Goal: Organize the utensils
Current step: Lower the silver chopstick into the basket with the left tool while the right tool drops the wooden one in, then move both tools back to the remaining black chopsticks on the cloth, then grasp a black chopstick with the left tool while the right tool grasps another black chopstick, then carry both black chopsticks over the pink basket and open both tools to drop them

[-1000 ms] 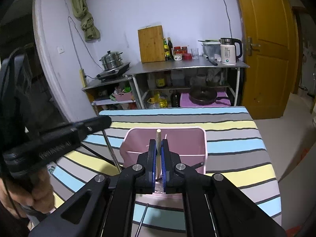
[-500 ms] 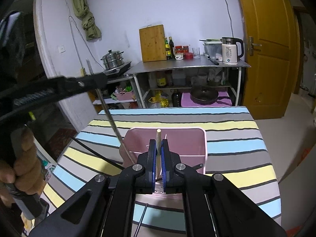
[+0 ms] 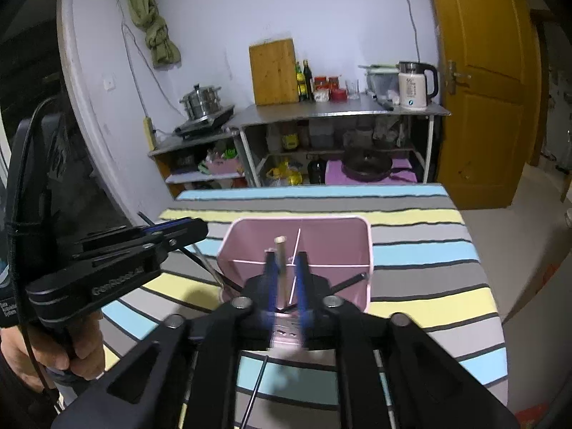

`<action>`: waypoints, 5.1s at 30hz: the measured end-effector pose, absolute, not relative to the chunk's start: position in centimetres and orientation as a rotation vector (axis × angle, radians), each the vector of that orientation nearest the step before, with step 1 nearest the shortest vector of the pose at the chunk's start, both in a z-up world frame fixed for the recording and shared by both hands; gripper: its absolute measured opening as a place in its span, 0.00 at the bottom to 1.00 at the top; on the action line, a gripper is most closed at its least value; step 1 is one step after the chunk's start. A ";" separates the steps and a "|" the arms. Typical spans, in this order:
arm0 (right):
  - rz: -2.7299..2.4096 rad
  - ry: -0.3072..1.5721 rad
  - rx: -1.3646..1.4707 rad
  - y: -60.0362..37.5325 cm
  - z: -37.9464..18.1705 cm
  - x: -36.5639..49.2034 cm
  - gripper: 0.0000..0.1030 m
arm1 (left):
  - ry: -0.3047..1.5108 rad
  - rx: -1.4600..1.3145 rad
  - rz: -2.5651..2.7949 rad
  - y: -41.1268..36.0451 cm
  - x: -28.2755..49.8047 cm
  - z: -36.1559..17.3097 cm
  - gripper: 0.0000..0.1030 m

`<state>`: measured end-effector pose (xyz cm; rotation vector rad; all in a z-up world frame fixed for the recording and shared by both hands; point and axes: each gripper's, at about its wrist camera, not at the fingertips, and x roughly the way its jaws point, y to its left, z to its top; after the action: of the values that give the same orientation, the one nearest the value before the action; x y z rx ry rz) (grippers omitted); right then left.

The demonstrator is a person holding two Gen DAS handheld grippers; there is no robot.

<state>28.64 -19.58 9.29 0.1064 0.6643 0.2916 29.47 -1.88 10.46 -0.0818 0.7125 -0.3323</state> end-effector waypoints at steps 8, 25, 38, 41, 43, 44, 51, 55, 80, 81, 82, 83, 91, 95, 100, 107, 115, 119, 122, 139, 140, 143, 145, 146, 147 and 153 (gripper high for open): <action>0.305 0.589 0.132 -20.6 11.5 22.9 0.18 | 0.628 -0.096 -0.337 0.9 22.4 13.0 0.30; 0.326 0.740 0.189 -21.3 3.9 11.9 0.18 | 0.760 -0.210 -0.268 4.1 11.1 3.1 0.34; 0.329 0.882 0.150 -18.6 -1.2 16.1 0.18 | 0.909 -0.208 -0.189 3.5 16.6 -3.4 0.34; 0.338 0.915 0.145 -17.8 -2.7 17.6 0.18 | 0.935 -0.213 -0.183 3.6 18.4 -4.4 0.34; 0.339 0.938 0.138 -17.1 -3.7 18.7 0.18 | 0.948 -0.226 -0.176 3.7 19.8 -5.0 0.34; 0.339 0.945 0.136 -16.9 -4.2 19.1 0.18 | 0.953 -0.230 -0.172 3.8 20.3 -5.2 0.34; 0.334 0.988 0.135 -15.6 -6.1 22.3 0.18 | 0.980 -0.257 -0.167 3.8 23.6 -6.6 0.34; 0.329 1.005 0.150 -15.3 -6.9 23.8 0.18 | 0.990 -0.235 -0.174 3.3 24.2 -6.9 0.34; 0.273 1.052 0.061 -15.0 -7.9 25.7 0.09 | 1.046 -0.092 -0.154 2.0 23.9 -6.9 0.10; 0.280 1.052 0.063 -15.2 -7.9 25.6 0.09 | 1.040 -0.080 -0.171 2.0 23.9 -6.8 0.09; 0.289 1.055 0.069 -15.4 -7.9 25.6 0.09 | 1.034 -0.061 -0.187 2.0 24.1 -6.7 0.09; 0.296 1.055 0.072 -15.7 -7.9 25.5 0.09 | 1.027 -0.036 -0.198 1.9 24.3 -6.6 0.08; 0.335 1.071 0.096 -18.1 -7.7 25.1 0.09 | 1.020 0.014 -0.256 2.1 24.5 -5.7 0.10; 0.311 1.092 0.089 -17.7 -7.8 25.4 0.10 | 1.036 -0.007 -0.240 2.3 23.2 -6.0 0.30; 0.271 1.107 0.063 -16.7 -7.8 25.7 0.10 | 1.053 0.007 -0.202 2.0 22.6 -6.8 0.30; 0.249 1.114 0.028 -15.6 -7.7 26.2 0.09 | 1.072 0.003 -0.190 1.9 23.5 -6.8 0.25; 0.277 1.096 0.076 -16.1 -7.6 26.1 0.08 | 1.078 -0.046 -0.195 2.4 24.2 -6.2 0.07; 0.296 1.057 0.106 -16.8 -6.2 25.1 0.07 | 1.029 -0.062 -0.218 2.5 23.2 -4.2 0.06; 0.306 1.021 0.112 -17.3 -4.6 24.4 0.07 | 0.999 -0.053 -0.231 2.3 22.5 -2.5 0.06; 0.343 0.720 0.140 -19.6 7.5 19.0 0.05 | 0.739 -0.037 -0.271 2.8 17.2 9.6 0.05; 0.343 0.714 0.136 -19.6 7.8 18.7 0.05 | 0.733 -0.037 -0.272 2.8 16.9 9.8 0.05; 0.344 0.705 0.129 -19.7 8.2 17.8 0.05 | 0.727 -0.038 -0.274 2.9 16.1 10.0 0.05; 0.344 0.703 0.126 -19.8 8.3 17.3 0.05 | 0.725 -0.035 -0.274 2.8 15.5 9.9 0.05; 0.344 0.703 0.122 -19.8 8.4 17.1 0.05 | 0.723 -0.034 -0.276 2.8 15.3 9.9 0.05; 0.343 0.702 0.119 -19.8 8.3 16.9 0.05 | 0.719 -0.032 -0.278 2.8 15.0 9.9 0.05; 0.349 0.695 0.101 -19.9 8.8 15.9 0.05 | 0.718 -0.036 -0.290 2.6 14.4 10.6 0.05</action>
<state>15.87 -19.93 8.82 0.1013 0.6950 0.3492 14.44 2.65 10.56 -0.0356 0.7183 -0.2898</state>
